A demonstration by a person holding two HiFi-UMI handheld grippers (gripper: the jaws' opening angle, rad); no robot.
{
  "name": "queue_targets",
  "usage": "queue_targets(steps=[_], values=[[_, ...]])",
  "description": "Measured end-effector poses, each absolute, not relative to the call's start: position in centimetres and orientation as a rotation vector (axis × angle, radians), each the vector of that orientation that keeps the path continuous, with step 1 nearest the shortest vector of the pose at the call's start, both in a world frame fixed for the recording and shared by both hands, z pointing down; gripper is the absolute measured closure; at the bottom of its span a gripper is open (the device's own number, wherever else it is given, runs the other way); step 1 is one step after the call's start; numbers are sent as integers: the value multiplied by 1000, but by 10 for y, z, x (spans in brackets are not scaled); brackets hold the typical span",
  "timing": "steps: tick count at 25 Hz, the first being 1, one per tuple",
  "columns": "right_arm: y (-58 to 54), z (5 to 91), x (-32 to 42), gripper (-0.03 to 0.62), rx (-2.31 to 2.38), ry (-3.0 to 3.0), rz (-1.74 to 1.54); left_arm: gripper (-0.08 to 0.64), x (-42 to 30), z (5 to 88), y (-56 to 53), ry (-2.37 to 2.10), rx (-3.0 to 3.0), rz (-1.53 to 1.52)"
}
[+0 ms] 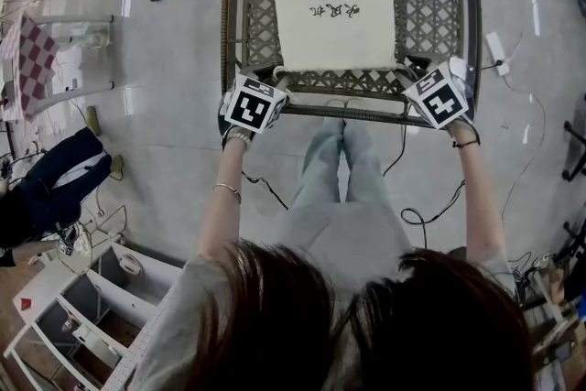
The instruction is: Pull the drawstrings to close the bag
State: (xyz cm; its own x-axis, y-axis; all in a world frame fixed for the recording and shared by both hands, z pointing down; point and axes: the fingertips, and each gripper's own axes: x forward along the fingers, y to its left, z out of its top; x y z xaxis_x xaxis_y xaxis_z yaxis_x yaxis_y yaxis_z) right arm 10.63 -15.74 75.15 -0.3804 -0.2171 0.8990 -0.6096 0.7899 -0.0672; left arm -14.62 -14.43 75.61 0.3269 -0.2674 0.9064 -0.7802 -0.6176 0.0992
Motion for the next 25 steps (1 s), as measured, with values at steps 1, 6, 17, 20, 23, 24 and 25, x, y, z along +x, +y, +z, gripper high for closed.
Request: queue_targets(steps=[1, 6, 17, 20, 23, 24, 25], values=[[-156, 752, 105, 431, 614, -1948, 463, 438, -146, 756, -144, -917, 2067, 1278], [-153, 754, 101, 490, 596, -1943, 440, 472, -144, 758, -143, -918, 2055, 1269], [-154, 755, 103, 565, 575, -1926, 484, 525, -143, 757, -141, -860, 2005, 1283], [-154, 751, 106, 565, 561, -1917, 437, 526, -142, 753, -140, -854, 2006, 1267], [-159, 741, 109, 565, 568, -1920, 396, 527, -142, 744, -143, -854, 2021, 1248], [-161, 737, 110, 565, 571, -1921, 380, 528, -142, 741, -145, -856, 2030, 1244], [-164, 732, 110, 565, 573, -1924, 363, 528, -142, 737, -147, -861, 2039, 1241]])
